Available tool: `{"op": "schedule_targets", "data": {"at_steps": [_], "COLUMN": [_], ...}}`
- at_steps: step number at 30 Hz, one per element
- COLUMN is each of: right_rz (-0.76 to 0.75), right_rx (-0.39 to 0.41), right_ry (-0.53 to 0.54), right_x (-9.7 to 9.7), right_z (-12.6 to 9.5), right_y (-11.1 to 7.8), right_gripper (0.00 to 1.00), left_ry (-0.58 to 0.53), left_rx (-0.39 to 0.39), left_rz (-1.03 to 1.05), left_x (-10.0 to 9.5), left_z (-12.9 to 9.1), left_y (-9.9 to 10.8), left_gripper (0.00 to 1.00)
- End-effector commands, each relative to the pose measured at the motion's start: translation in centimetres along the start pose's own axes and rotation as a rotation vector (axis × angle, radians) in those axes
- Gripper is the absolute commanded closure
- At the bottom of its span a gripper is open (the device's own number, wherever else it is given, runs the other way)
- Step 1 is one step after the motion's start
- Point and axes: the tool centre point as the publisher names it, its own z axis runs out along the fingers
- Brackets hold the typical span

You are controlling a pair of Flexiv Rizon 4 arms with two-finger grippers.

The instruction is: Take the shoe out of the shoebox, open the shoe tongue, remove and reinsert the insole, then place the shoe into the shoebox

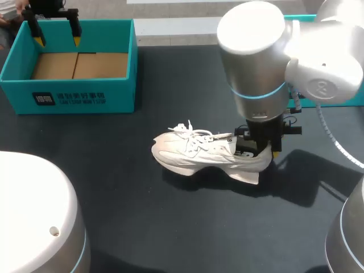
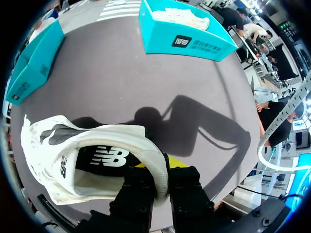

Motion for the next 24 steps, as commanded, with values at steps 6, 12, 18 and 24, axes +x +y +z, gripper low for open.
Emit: {"op": "schedule_targets", "data": {"at_steps": [6,12,18,24], "right_rz": [0.006,0.032,0.046,0.037], "right_rx": [0.031,0.041,0.048,0.049], "right_ry": [-0.050,-0.057,-0.062,-0.045], "right_x": [3.8,4.2,4.0,3.3], "right_z": [4.0,5.7,6.8,5.8], "right_y": [-0.6,-0.7,-1.0,-1.1], "right_gripper": [1.00,1.00,0.79,0.00], "left_ry": [0.000,0.000,0.000,0.000], "left_rx": [0.000,0.000,0.000,0.000], "left_rz": [0.000,0.000,0.000,0.000], "left_x": [0.0,0.0,0.0,0.0], "left_z": [0.0,0.0,0.0,0.0], "left_y": [0.0,0.0,0.0,0.0], "left_gripper": [0.00,0.00,0.00,0.00]}}
